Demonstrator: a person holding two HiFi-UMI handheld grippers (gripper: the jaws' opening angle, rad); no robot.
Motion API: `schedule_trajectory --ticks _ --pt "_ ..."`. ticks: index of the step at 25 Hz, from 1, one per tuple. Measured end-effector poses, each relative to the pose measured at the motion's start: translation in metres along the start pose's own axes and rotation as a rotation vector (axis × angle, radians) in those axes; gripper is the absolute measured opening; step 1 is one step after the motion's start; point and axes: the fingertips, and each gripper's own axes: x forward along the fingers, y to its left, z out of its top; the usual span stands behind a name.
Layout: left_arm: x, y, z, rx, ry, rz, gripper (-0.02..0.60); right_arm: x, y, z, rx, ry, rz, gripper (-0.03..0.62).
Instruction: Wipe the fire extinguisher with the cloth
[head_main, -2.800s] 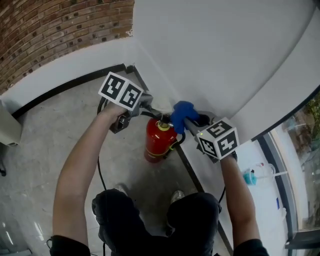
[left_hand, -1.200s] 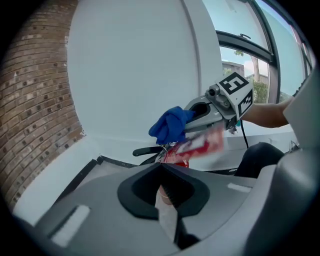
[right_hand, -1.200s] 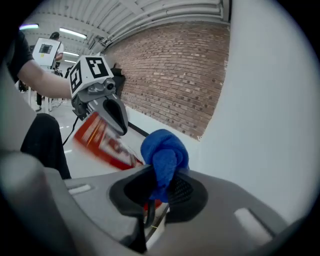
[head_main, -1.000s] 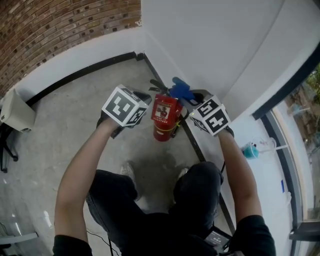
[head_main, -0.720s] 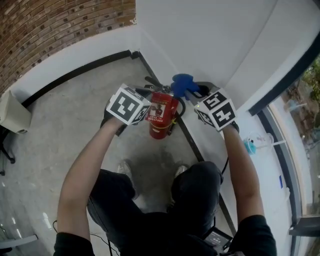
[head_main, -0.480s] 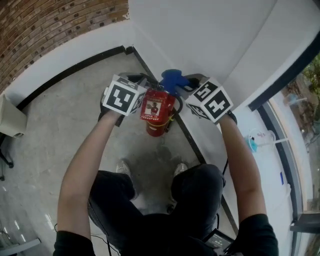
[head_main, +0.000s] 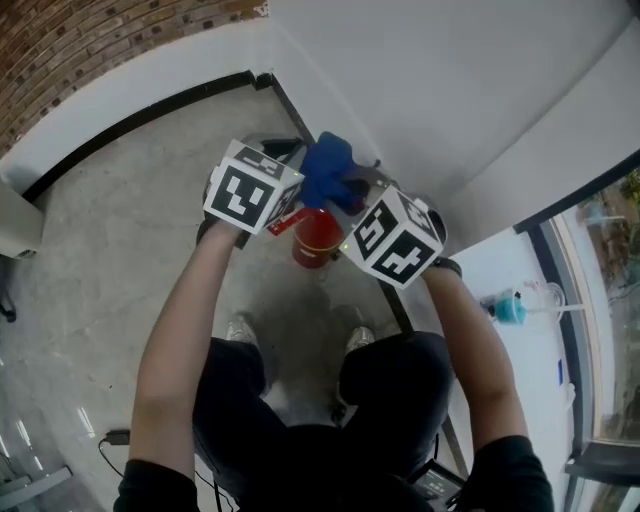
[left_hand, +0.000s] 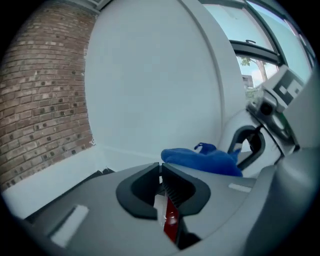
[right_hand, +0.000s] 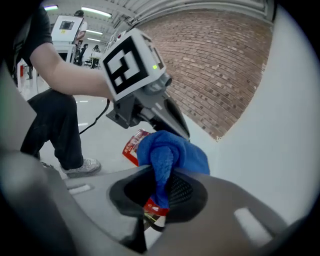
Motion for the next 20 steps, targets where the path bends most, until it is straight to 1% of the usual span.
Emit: schedule_trajectory --ticks 2,4,8,10,12,16,18,20 --pt "-0.001 0.0 -0.002 0.015 0.01 -0.001 0.021 0.008 0.02 -0.011 -0.002 0.027 0.014 0.046" --pt "-0.004 -0.001 -0.008 0.029 0.029 0.001 0.008 0.021 0.04 -0.023 0.024 0.054 0.048 0.046" --pt "-0.008 -0.011 -0.036 -0.013 0.061 -0.021 0.008 0.033 0.076 -0.036 0.047 0.088 0.139 0.046" --pt "-0.007 -0.016 -0.05 -0.029 0.076 -0.04 0.008 0.023 0.079 -0.036 0.073 0.076 0.147 0.046" --pt "-0.007 -0.022 -0.06 -0.014 0.097 -0.063 0.008 0.006 0.066 -0.03 0.114 0.045 0.1 0.046" --pt "-0.004 -0.038 -0.08 0.047 0.152 -0.108 0.008 -0.014 0.018 -0.007 0.161 -0.007 -0.072 0.046" --pt "-0.004 -0.044 -0.086 0.044 0.158 -0.126 0.008 -0.003 0.006 0.0 0.19 -0.008 -0.096 0.046" --pt "-0.004 -0.046 -0.088 0.027 0.153 -0.132 0.008 0.015 0.006 -0.001 0.224 0.007 -0.075 0.046"
